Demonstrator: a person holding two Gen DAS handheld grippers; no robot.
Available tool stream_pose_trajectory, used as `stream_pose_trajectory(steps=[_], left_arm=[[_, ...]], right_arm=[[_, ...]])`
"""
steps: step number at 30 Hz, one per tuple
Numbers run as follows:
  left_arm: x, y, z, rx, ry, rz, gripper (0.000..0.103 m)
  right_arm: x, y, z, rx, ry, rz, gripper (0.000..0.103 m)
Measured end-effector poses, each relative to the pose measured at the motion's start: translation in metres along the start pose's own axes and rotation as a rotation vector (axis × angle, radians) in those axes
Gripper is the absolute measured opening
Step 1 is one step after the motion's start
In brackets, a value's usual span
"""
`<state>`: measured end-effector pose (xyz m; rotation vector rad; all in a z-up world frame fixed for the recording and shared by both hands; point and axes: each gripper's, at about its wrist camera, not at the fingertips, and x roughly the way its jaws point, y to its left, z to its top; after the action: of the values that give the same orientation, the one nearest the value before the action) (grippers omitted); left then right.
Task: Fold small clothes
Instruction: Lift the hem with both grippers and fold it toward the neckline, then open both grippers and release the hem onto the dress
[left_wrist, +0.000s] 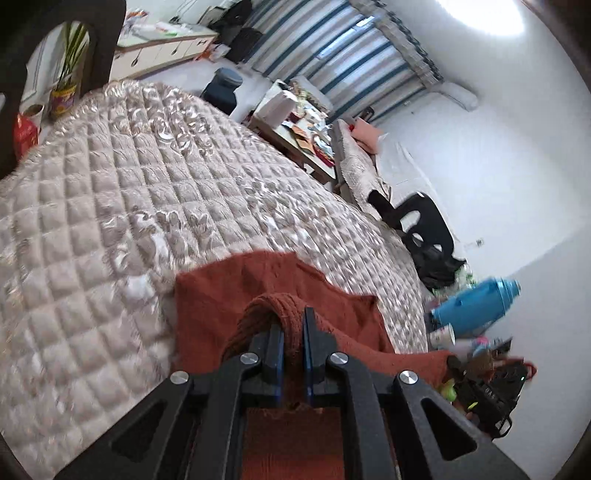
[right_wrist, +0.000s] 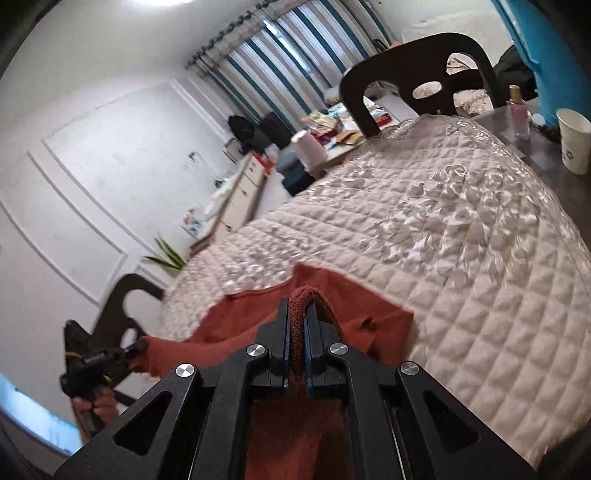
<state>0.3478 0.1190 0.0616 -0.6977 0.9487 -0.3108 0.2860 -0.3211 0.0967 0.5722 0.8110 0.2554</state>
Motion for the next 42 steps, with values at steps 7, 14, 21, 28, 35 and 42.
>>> stream_pose_trajectory(steps=[7, 14, 21, 28, 35, 42], left_arm=[[0.043, 0.014, 0.014, -0.055, 0.048, 0.061, 0.01], [0.065, 0.041, 0.028, -0.232, 0.065, 0.021, 0.012], [0.062, 0.04, 0.036, -0.308, 0.026, -0.06, 0.036], [0.037, 0.032, 0.045, -0.234, -0.029, -0.006, 0.04], [0.036, 0.005, 0.011, 0.01, 0.032, 0.078, 0.056], [0.052, -0.018, -0.038, 0.246, 0.05, 0.209, 0.058]], right_arm=[[0.047, -0.018, 0.023, 0.038, 0.064, -0.049, 0.005], [0.073, -0.044, 0.034, 0.193, 0.102, -0.018, 0.007], [0.069, -0.054, 0.046, 0.285, 0.045, 0.005, 0.016], [0.051, -0.015, 0.04, 0.038, 0.035, -0.047, 0.017], [0.061, 0.056, -0.007, -0.36, 0.136, -0.107, 0.017], [0.099, 0.059, -0.054, -0.48, 0.238, -0.298, 0.017]])
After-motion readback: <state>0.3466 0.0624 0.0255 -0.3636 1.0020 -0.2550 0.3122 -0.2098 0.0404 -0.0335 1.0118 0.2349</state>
